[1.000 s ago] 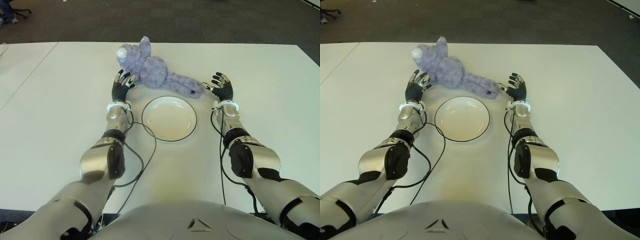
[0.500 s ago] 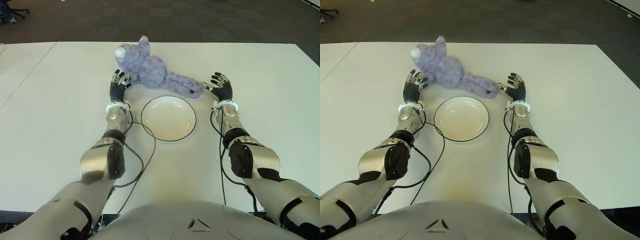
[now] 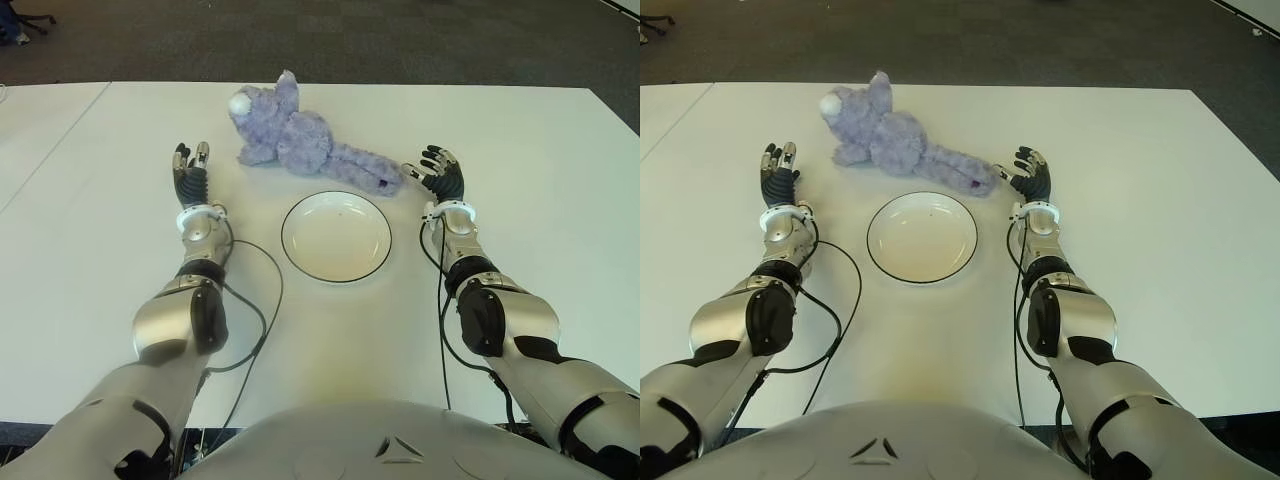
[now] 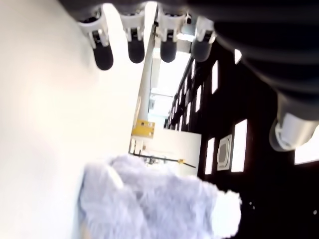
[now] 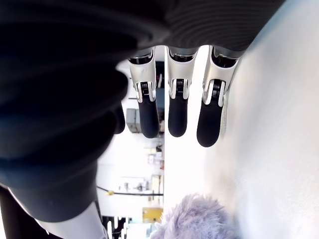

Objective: Put the doll into the plate.

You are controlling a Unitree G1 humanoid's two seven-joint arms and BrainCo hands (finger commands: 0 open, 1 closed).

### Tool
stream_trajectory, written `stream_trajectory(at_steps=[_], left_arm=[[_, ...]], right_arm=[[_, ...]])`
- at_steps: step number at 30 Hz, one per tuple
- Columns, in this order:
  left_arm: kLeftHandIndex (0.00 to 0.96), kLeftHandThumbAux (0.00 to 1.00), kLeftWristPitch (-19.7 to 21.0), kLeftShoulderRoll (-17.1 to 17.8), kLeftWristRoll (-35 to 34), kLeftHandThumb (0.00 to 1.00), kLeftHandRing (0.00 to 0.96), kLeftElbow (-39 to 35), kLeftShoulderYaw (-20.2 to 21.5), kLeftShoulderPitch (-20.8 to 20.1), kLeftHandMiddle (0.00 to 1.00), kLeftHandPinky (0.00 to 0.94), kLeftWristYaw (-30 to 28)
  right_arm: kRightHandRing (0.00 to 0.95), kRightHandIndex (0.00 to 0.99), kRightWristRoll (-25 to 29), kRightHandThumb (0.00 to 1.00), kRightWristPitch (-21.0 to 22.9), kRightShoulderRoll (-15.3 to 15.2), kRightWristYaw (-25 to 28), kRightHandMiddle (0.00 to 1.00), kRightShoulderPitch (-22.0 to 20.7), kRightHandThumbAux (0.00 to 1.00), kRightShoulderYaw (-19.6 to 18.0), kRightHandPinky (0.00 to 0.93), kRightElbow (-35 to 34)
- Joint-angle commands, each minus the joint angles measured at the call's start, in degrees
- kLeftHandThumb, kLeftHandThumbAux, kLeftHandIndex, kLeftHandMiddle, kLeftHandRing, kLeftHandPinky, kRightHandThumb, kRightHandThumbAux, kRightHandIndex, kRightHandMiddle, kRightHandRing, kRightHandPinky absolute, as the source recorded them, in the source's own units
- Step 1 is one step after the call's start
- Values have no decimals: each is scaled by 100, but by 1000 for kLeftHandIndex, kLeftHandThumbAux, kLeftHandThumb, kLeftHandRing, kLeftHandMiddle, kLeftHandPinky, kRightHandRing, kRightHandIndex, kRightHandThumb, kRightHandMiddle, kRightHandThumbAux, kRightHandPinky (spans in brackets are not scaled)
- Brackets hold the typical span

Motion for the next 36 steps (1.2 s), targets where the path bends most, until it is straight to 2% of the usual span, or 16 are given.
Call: stream_trajectory(at_steps=[1, 11, 22, 26, 29, 32, 36], left_arm=[[0, 443, 129, 60, -69, 164, 39, 178, 75, -8, 2, 14, 185], [0, 429, -109, 29, -88, 166, 0, 133, 79, -106, 0, 0, 285], [0, 444, 58, 32, 5, 178, 0, 169, 2, -281, 0, 0, 481], [0, 457, 357, 98, 132, 188, 0, 187, -145, -509, 0, 0, 562], [0, 480, 824, 259, 282, 185, 0, 223, -310, -812, 0, 9, 524], [0, 476, 1094, 327, 368, 174, 0, 246, -413, -997, 0, 0, 467], [0, 470, 1407, 409, 624, 173, 0, 258, -714, -1382, 0, 0, 170]], right_arm=[[212, 223, 3, 155, 649, 269, 50, 238, 786, 872, -2, 181, 538], [222, 242, 35, 173, 647, 277, 96, 258, 769, 869, -44, 156, 538], [221, 243, -17, 202, 642, 261, 88, 260, 771, 870, -6, 165, 540], [228, 239, -3, 207, 629, 265, 104, 260, 772, 869, -22, 189, 539], [231, 241, 36, 212, 621, 276, 131, 260, 780, 872, -62, 188, 538], [228, 242, 62, 217, 619, 283, 156, 261, 786, 875, -91, 166, 537], [220, 240, 87, 219, 620, 298, 187, 254, 803, 874, -120, 165, 536]])
